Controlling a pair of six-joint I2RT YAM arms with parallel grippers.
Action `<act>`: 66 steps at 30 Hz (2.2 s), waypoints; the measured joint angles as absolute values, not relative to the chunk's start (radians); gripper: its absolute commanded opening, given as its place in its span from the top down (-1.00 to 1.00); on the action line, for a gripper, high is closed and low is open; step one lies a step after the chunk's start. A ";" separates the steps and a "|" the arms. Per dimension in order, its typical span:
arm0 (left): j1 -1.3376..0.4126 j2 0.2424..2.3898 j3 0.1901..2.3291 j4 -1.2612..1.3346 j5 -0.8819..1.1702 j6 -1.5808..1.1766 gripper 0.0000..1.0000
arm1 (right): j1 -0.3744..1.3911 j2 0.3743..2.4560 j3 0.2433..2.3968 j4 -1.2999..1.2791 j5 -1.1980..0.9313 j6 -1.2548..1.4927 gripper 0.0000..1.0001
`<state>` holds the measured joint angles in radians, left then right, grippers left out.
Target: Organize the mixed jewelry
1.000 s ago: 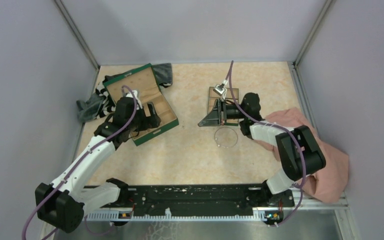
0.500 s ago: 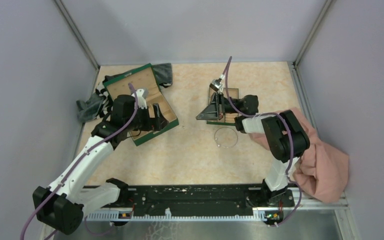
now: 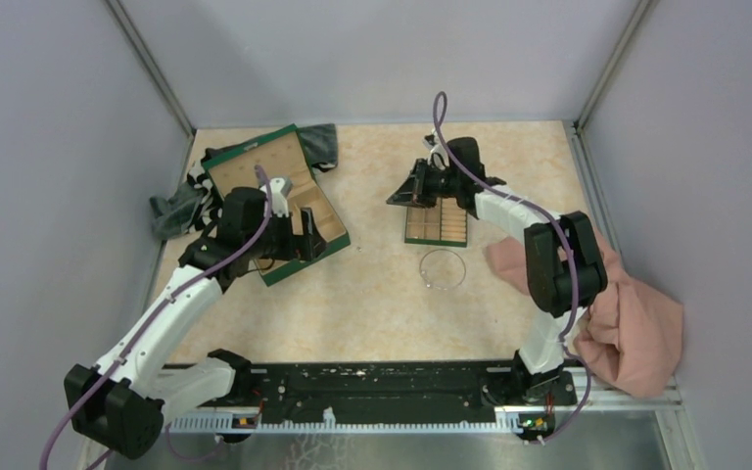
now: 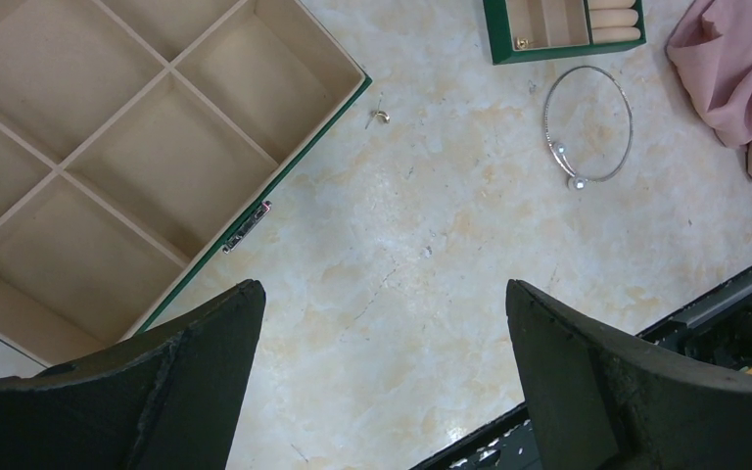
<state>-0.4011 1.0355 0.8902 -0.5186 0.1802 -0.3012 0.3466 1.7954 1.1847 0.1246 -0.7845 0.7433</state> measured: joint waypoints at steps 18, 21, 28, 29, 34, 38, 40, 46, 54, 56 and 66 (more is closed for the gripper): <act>-0.495 1.136 0.907 -0.522 0.084 -0.344 -0.98 | 0.353 1.828 1.264 -0.451 -0.333 0.411 0.99; -0.533 1.156 0.918 -0.525 0.058 -0.353 -0.98 | 0.358 1.850 1.264 -0.451 -0.312 0.411 0.96; -0.561 1.161 0.920 -0.525 0.007 -0.383 -0.98 | 0.378 1.909 1.279 -0.451 -0.274 0.411 0.62; -0.562 1.165 0.921 -0.525 -0.001 -0.386 -0.98 | 0.382 1.909 1.280 -0.450 -0.270 0.413 0.60; -0.579 1.195 0.934 -0.528 -0.036 -0.393 -0.98 | 0.398 1.909 1.290 -0.445 -0.239 0.414 0.55; -0.600 1.218 0.947 -0.523 -0.044 -0.396 -0.96 | 0.398 1.905 1.291 -0.439 -0.220 0.419 0.43; -0.615 1.240 0.956 -0.511 -0.053 -0.397 -0.90 | 0.402 1.889 1.289 -0.439 -0.199 0.422 0.36; -0.692 1.390 1.008 -0.465 -0.111 -0.427 -0.50 | 0.403 1.706 1.245 -0.427 -0.109 0.422 0.31; -0.759 1.685 1.114 -0.427 -0.242 -0.624 -0.07 | 0.403 1.454 1.112 -0.376 -0.017 0.422 0.31; -0.765 1.748 1.142 -0.431 -0.278 -0.682 0.03 | 0.403 1.443 1.087 -0.375 -0.014 0.422 0.31; -0.768 1.911 1.272 -0.455 -0.421 -0.828 0.27 | 0.403 1.399 1.021 -0.429 -0.008 0.403 0.31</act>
<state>-0.7681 1.9114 1.2720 -0.4549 -0.4213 -0.8276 0.4034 1.3994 1.0214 -0.4290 -0.0082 0.4030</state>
